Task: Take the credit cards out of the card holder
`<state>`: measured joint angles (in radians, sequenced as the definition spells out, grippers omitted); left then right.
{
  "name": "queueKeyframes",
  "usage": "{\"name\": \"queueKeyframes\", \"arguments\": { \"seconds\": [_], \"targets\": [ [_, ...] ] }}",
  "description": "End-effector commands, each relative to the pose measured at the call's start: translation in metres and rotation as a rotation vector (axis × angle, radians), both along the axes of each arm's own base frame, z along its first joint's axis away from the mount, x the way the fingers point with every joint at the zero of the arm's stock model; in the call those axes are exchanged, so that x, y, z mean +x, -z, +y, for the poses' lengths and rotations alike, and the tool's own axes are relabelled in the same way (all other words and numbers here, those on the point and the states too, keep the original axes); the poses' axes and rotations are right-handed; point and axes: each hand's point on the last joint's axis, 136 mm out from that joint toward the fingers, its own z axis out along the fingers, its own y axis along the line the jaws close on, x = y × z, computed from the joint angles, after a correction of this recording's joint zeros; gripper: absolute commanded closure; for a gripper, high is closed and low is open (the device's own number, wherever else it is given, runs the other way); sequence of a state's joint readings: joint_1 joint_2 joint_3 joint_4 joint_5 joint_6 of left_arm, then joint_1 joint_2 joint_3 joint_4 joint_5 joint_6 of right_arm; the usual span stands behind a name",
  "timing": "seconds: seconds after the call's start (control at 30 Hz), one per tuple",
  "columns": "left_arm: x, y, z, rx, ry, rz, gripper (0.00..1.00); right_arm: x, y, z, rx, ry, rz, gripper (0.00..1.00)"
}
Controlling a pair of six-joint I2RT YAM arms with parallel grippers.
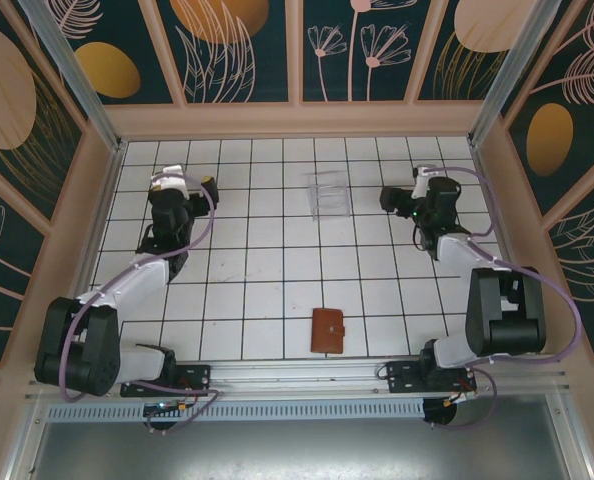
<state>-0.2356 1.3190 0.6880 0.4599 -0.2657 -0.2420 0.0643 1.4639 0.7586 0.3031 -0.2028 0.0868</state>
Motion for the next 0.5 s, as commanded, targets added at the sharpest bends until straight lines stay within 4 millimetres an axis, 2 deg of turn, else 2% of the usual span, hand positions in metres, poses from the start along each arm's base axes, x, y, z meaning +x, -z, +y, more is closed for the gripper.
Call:
{"name": "queueKeyframes", "arguments": {
  "seconds": [0.0,0.1,0.2,0.47],
  "targets": [
    [-0.01,0.032,-0.029,-0.131,0.069,0.202,0.03,-0.016,0.032,0.02,0.054,0.002,0.216,0.19],
    [-0.019,0.042,-0.062,-0.229,0.185,0.27,0.05,-0.018,0.039,0.042,0.06,-0.032,0.29,0.25],
    [-0.03,0.05,-0.084,-0.284,0.244,0.319,0.07,-0.015,0.044,0.063,0.044,-0.079,0.335,0.31],
    [-0.063,0.075,-0.139,-0.32,0.379,0.452,0.08,0.028,0.056,0.092,-0.004,-0.12,0.376,0.53]
  ]
}}
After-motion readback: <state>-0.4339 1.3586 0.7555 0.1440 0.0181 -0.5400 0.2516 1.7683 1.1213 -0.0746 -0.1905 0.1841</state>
